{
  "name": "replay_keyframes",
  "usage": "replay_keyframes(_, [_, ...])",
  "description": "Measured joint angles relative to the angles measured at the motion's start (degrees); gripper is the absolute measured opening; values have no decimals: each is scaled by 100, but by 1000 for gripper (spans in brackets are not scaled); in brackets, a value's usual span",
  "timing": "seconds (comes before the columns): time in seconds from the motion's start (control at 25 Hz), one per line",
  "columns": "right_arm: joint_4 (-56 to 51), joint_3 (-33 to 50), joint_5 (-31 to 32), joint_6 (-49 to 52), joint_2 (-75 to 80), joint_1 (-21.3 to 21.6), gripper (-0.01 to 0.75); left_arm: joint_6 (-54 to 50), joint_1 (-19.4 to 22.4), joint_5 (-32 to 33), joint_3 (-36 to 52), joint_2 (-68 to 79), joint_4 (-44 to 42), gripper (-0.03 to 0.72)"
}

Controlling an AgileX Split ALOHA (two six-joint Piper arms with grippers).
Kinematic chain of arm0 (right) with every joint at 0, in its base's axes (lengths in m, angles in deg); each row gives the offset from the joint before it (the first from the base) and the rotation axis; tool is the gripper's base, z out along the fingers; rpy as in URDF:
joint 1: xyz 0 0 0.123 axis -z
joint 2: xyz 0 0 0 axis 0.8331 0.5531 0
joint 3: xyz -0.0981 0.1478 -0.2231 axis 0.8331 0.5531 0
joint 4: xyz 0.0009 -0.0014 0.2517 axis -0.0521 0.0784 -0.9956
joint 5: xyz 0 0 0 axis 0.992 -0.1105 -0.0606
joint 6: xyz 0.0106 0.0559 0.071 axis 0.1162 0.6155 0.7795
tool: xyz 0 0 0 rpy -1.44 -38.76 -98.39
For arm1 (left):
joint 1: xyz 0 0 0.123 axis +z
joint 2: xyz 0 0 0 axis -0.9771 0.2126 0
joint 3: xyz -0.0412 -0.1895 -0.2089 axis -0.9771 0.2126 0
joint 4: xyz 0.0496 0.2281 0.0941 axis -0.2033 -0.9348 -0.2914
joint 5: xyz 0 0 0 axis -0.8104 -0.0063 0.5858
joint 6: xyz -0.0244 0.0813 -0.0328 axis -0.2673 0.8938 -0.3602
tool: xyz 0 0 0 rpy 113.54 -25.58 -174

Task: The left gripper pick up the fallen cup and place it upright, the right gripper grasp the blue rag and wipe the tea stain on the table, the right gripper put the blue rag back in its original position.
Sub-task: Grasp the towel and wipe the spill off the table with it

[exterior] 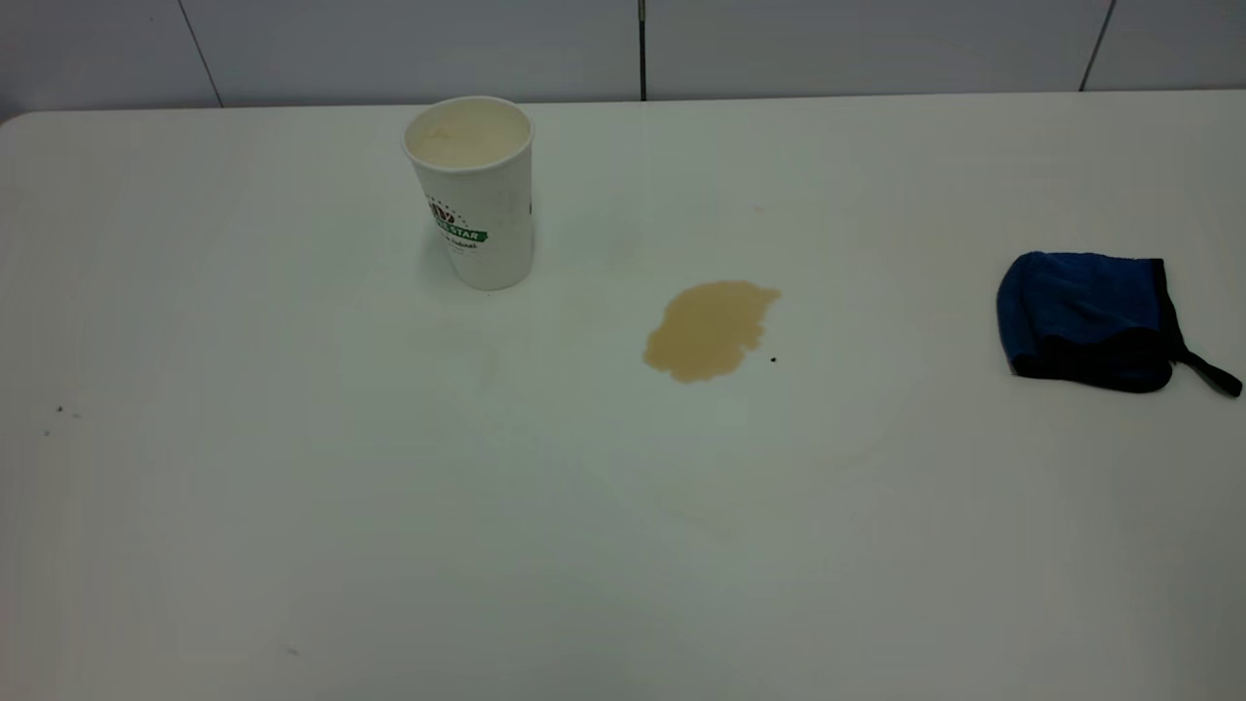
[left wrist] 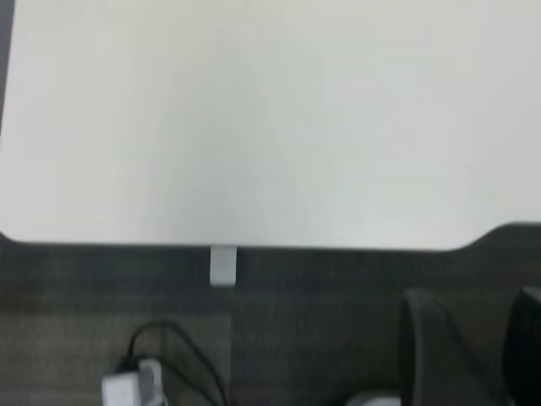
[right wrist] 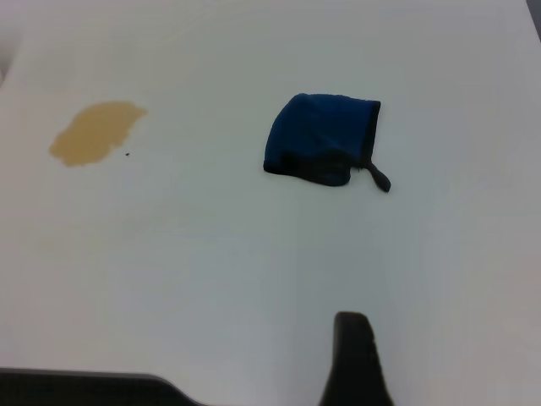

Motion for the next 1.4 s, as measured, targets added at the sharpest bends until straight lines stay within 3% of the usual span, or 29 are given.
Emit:
replay_keyframes(0.52, [0,0,0,0,0,0,586,0,2,25,8,-1392,6,240])
replay_keyframes(1.4, [0,0,0,0,0,0,586,0,2,40,8,-1428,10,240])
